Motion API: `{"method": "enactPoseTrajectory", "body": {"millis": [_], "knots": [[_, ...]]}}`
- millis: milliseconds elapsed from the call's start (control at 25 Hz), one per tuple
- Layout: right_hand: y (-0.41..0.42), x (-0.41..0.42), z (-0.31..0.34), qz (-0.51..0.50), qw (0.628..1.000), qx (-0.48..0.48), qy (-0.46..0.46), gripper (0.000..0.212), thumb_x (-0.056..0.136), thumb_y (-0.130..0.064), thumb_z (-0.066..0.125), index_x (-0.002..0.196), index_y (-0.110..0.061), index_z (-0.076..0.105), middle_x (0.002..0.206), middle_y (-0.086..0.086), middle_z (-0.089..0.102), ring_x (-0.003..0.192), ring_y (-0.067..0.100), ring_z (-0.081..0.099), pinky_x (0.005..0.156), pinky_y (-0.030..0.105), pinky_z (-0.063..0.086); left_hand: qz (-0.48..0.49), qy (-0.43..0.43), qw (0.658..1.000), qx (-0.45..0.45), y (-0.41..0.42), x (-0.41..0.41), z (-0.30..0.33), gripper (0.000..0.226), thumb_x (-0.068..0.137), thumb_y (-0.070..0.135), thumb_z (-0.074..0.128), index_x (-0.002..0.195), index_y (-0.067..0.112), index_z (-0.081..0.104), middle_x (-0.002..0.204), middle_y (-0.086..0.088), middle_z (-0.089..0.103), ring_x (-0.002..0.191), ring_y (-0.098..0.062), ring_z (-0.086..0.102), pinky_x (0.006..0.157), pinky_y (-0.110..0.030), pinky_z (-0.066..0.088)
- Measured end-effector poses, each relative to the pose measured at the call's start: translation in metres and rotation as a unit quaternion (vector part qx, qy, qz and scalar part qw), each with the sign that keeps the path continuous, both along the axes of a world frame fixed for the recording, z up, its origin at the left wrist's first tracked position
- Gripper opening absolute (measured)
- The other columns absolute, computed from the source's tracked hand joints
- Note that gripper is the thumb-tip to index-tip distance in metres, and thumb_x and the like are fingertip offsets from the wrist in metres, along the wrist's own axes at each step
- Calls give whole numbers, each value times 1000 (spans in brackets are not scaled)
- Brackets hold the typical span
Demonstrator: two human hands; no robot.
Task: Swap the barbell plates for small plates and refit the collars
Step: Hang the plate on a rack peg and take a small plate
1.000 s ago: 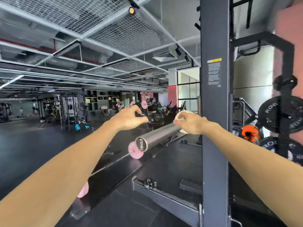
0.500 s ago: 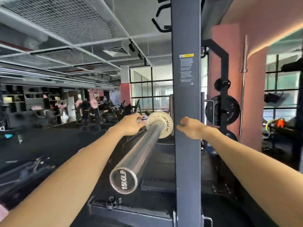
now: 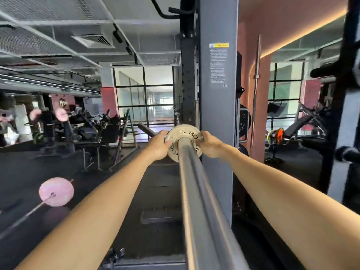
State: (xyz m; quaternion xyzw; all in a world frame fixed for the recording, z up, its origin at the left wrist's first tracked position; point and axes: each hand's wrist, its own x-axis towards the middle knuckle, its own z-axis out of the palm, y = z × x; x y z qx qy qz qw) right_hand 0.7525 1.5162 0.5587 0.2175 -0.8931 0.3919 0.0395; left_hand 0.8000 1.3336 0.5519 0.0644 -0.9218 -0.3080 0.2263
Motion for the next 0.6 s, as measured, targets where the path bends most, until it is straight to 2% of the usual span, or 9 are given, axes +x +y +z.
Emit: {"method": "enactPoseTrajectory", "body": {"millis": [80,160,240,320,400,480,600], "knots": [[-4,-3,-4,-17,1000,-17,16,31,98,-29,48,120,-7,44,110,8,54,90,22,49,74,28,37,3,16,999,29,-2,-6,0,34,98,23,52,131,14,50,126,-12,61,113,-29,57,95,-35,46],[-2,0,-6,-30,999,-18,31,29,97,-31,50,112,-7,45,99,4,52,85,22,49,71,30,39,5,26,999,39,0,-7,-1,23,98,22,52,119,11,54,114,-9,63,102,-27,59,85,-32,48],[2,6,-8,-33,999,-33,25,21,95,-32,53,95,-11,46,91,6,55,78,26,55,69,38,50,6,28,999,16,2,-4,-1,18,98,22,51,109,8,54,109,-11,62,97,-29,59,79,-36,52],[9,18,-8,-24,998,-51,9,24,93,-29,55,80,-15,41,82,9,57,69,32,61,70,45,59,11,22,1000,-18,6,7,2,17,99,23,51,106,8,54,105,-11,61,93,-28,57,68,-33,47],[17,32,-7,-17,999,-47,8,25,94,-28,56,78,-16,41,77,8,59,68,36,65,70,49,60,15,22,999,-37,11,22,4,17,98,24,51,106,9,55,107,-10,62,96,-28,56,72,-33,44],[26,48,-7,-4,999,-44,12,23,95,-27,57,80,-16,43,78,7,60,68,33,67,69,45,61,17,21,999,-39,18,42,5,16,98,23,51,106,11,56,109,-10,62,99,-29,57,78,-35,47],[41,78,-7,22,998,-55,0,19,95,-27,57,82,-18,46,84,10,64,68,26,67,68,39,61,22,18,998,-56,31,79,7,16,98,23,51,108,12,57,108,-9,63,94,-27,57,71,-34,46]]}}
